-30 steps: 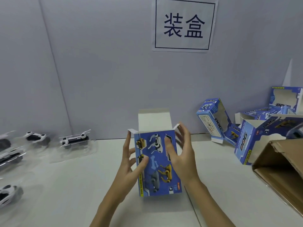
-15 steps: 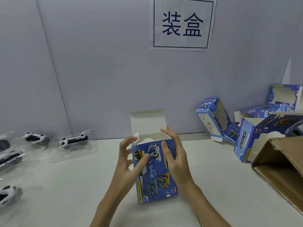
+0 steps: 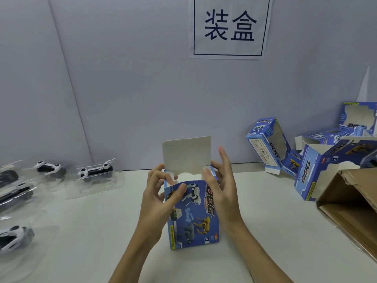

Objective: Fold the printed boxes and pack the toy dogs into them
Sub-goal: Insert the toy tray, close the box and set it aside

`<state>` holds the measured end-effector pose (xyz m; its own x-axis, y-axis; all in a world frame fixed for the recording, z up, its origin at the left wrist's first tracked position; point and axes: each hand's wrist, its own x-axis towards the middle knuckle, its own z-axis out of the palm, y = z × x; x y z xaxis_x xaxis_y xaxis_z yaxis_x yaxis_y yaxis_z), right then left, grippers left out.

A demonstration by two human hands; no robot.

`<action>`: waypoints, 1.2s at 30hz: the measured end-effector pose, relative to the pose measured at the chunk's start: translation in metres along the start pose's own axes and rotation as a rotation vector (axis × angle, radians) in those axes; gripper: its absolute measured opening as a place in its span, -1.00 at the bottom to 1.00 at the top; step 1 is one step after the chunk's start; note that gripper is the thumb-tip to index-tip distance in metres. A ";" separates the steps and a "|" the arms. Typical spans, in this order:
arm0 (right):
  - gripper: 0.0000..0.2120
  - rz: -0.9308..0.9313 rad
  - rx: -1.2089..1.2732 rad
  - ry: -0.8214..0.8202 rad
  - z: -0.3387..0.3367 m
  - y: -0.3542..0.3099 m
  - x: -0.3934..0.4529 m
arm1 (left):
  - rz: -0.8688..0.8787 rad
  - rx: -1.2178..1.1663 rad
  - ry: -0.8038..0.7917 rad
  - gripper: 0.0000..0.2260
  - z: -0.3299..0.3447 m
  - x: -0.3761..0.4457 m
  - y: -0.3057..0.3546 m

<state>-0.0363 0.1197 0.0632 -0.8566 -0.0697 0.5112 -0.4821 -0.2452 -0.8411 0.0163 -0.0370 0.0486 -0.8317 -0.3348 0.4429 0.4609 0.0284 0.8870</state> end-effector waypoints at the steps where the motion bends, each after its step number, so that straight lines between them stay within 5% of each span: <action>1: -0.37 -0.007 -0.002 -0.020 0.001 -0.001 0.000 | -0.010 -0.009 0.001 -0.66 -0.001 0.000 0.000; 8: -0.58 -0.007 0.101 -0.007 -0.003 0.006 -0.003 | 0.058 -0.062 -0.073 -0.23 0.000 -0.001 0.006; 12: -0.42 0.084 0.255 0.003 -0.008 0.007 0.000 | 0.190 0.188 -0.093 -0.51 -0.005 0.000 0.003; 20: -0.65 -0.030 0.019 0.012 -0.002 0.015 0.000 | 0.139 0.109 -0.120 -0.72 -0.001 -0.002 -0.005; 25: -0.35 0.023 0.042 -0.008 -0.007 0.013 0.000 | 0.111 0.054 -0.101 -0.38 0.005 -0.007 -0.009; 28: -0.46 0.028 0.034 0.015 -0.006 0.013 0.002 | 0.112 0.016 0.002 -0.34 0.004 -0.005 -0.011; 33: -0.74 -0.064 -0.171 -0.054 -0.002 0.017 -0.002 | 0.533 0.463 0.106 -0.54 -0.010 0.004 -0.016; 36: -0.83 -0.149 -0.327 0.011 -0.002 0.027 -0.003 | 0.653 0.831 0.036 -0.46 -0.018 0.007 -0.030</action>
<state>-0.0473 0.1151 0.0382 -0.7737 -0.0453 0.6320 -0.6335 0.0707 -0.7705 0.0024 -0.0569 0.0230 -0.4829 -0.0495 0.8743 0.4474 0.8443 0.2949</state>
